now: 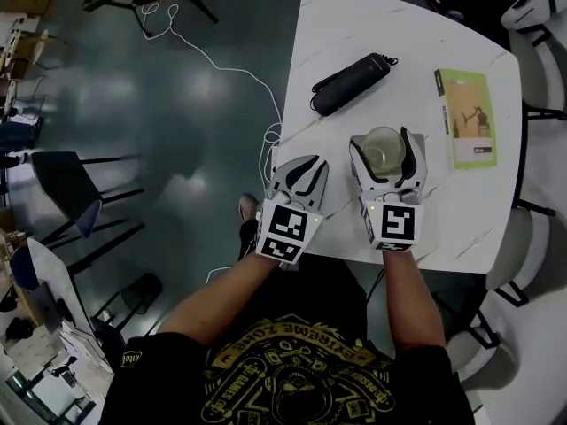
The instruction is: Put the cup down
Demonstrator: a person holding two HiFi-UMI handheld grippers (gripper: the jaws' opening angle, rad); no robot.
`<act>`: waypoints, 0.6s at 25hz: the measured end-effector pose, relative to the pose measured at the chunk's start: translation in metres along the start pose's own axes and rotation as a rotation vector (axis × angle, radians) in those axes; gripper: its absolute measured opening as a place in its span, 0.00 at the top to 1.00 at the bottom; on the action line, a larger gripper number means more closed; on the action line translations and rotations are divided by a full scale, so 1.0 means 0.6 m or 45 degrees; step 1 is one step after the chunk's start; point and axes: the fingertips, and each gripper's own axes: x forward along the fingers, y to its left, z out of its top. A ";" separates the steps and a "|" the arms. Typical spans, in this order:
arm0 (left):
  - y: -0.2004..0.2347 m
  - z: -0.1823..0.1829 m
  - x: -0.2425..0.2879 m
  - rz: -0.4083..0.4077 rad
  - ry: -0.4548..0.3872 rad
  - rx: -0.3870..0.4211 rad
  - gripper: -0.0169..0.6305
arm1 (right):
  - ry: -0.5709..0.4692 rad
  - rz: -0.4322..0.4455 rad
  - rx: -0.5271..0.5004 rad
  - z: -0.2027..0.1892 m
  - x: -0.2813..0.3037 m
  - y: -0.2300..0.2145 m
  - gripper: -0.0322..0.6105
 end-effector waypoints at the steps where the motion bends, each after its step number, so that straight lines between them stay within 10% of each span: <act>1: 0.000 -0.003 0.001 -0.001 0.006 -0.006 0.88 | 0.002 -0.001 0.002 -0.004 0.001 -0.001 0.33; 15: -0.008 -0.018 -0.004 -0.001 0.047 0.004 0.88 | -0.041 -0.011 0.003 -0.022 0.005 -0.002 0.33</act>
